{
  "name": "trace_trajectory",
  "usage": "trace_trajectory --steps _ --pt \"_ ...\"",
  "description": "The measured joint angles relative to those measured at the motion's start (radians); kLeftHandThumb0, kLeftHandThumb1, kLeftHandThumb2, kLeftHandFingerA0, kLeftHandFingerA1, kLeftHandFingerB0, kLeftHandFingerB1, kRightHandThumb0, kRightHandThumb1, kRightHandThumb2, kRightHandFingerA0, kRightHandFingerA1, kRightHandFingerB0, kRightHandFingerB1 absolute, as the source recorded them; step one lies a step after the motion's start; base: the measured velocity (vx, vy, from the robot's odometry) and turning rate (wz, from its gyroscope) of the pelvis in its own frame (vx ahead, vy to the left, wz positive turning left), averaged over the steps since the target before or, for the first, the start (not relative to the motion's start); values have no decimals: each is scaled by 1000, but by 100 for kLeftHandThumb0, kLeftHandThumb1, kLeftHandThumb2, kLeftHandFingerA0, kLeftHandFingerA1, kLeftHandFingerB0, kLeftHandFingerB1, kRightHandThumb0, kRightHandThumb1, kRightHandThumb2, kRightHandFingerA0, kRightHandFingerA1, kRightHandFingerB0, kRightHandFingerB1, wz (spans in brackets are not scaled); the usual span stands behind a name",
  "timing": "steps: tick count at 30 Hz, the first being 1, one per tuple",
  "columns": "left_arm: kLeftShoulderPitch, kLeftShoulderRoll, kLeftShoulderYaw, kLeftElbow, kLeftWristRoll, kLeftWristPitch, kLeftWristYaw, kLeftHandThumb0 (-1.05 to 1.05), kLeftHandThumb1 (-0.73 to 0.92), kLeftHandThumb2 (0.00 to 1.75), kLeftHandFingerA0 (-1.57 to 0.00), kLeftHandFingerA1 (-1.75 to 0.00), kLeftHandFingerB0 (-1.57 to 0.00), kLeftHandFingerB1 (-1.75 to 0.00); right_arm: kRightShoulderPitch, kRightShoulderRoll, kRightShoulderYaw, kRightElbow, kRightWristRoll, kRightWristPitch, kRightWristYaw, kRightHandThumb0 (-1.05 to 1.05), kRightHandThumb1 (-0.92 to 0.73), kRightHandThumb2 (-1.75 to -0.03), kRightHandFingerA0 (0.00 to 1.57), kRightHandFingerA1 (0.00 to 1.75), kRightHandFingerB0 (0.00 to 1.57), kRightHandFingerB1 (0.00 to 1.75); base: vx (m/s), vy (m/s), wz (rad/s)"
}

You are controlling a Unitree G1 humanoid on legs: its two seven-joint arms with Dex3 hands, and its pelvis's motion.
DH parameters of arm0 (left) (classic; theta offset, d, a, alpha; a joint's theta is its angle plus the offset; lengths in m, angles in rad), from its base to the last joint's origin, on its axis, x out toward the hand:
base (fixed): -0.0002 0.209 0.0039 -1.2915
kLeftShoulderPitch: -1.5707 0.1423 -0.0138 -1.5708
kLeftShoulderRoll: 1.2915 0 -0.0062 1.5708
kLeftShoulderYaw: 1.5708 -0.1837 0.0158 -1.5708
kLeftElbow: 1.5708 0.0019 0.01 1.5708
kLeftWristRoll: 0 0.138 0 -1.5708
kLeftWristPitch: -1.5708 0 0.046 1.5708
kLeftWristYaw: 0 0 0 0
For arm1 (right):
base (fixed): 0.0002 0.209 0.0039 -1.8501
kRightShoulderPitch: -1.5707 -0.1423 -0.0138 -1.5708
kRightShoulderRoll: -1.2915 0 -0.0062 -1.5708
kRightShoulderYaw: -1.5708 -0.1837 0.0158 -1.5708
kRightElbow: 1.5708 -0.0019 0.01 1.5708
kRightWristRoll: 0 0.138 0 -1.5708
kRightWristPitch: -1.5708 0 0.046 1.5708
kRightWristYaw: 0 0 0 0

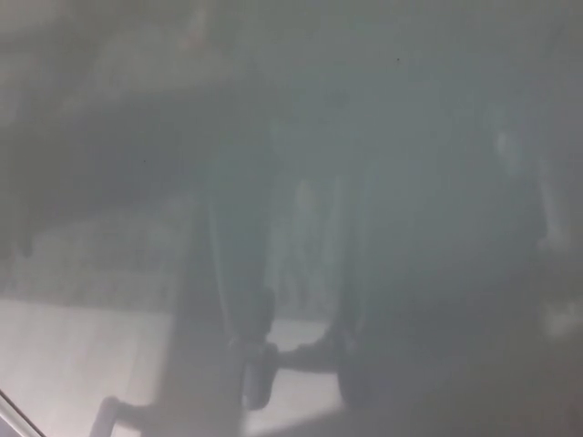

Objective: A white board is being place on the right hand side and parallel to the robot and the robot uses its left hand to grab on the leftside of the whiteboard and drag the whiteboard from the right hand side to the left hand side

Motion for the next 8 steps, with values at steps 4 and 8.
trace_trajectory --steps 4,8 --pt "-5 0 -2 11 0 0 0 -54 92 74 -13 -32 -9 -25 -1 0 -1 0 1 0 0 -46 -61 -104 58 66 28 52 0 0 0" --pt "-13 0 -2 15 0 1 0 -52 92 75 -13 -32 -9 -25 -6 0 -2 0 1 0 0 -58 -77 -67 63 48 41 41 0 0 0"
